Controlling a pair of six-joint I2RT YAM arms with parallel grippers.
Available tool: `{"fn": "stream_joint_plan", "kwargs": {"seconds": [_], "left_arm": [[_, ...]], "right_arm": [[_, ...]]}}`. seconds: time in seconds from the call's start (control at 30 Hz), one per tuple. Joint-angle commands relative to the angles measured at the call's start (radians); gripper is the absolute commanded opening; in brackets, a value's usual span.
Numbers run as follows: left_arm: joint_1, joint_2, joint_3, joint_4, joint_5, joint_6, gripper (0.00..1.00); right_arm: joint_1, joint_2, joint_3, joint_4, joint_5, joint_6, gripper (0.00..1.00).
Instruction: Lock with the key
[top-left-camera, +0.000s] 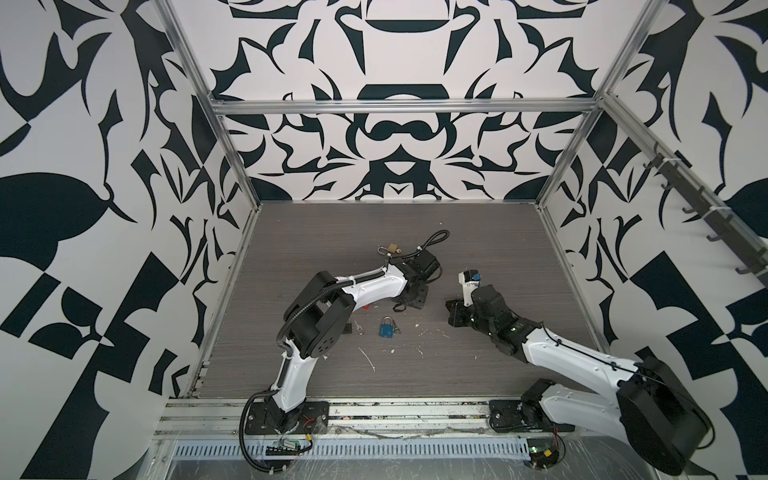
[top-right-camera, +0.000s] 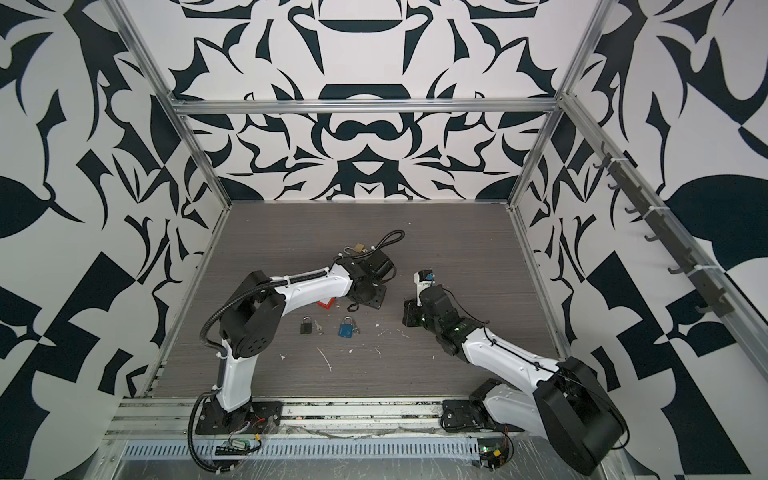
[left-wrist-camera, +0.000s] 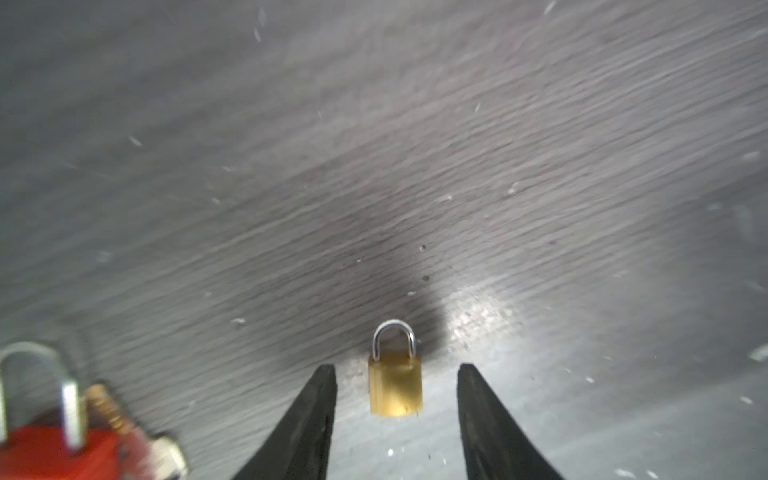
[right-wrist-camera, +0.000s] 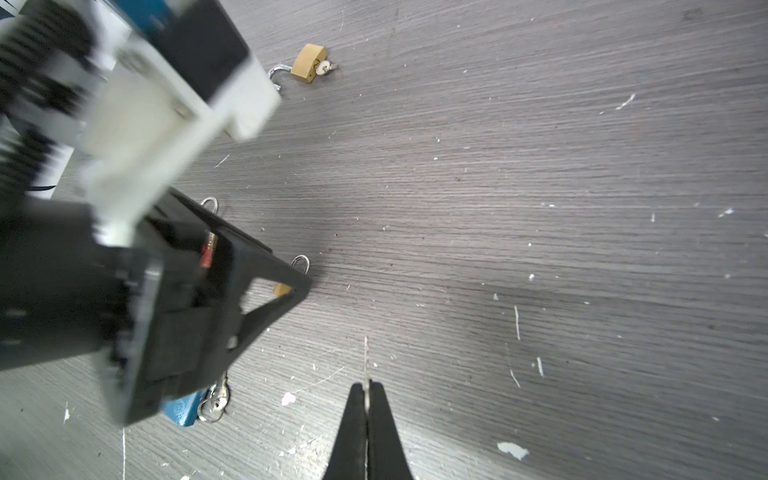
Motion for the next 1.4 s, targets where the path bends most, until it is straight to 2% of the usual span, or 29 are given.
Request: {"fn": "stream_joint_plan", "kwargs": {"seconds": [0.0, 0.17, 0.27, 0.43, 0.53, 0.8, 1.37], "left_arm": [[0.032, -0.181, -0.012, 0.073, -0.066, 0.048, 0.55], [0.094, -0.402, -0.156, 0.236, -0.115, 0.125, 0.62], [0.14, -0.534, -0.297, 0.369, -0.126, 0.165, 0.69], [0.203, -0.757, -0.565, 0.6, -0.134, 0.13, 0.76], [0.233, -0.836, -0.657, 0.65, -0.092, 0.09, 0.77], [0.268, -0.906, -0.734, 0.692, -0.086, 0.094, 0.79], [0.289, -0.899, -0.751, 0.701, -0.054, 0.089, 0.79]], "right_arm": [[-0.004, 0.026, 0.029, 0.041, -0.037, -0.007, 0.0], [-0.004, 0.138, 0.075, 0.073, -0.133, 0.008, 0.0], [-0.012, 0.239, 0.122, 0.08, -0.206, 0.032, 0.0], [-0.041, 0.386, 0.179, 0.154, -0.334, 0.087, 0.0], [-0.043, 0.425, 0.21, 0.145, -0.335, 0.081, 0.0], [-0.044, 0.473, 0.259, 0.108, -0.326, 0.084, 0.0], [-0.035, 0.583, 0.316, 0.108, -0.332, 0.093, 0.02]]}}
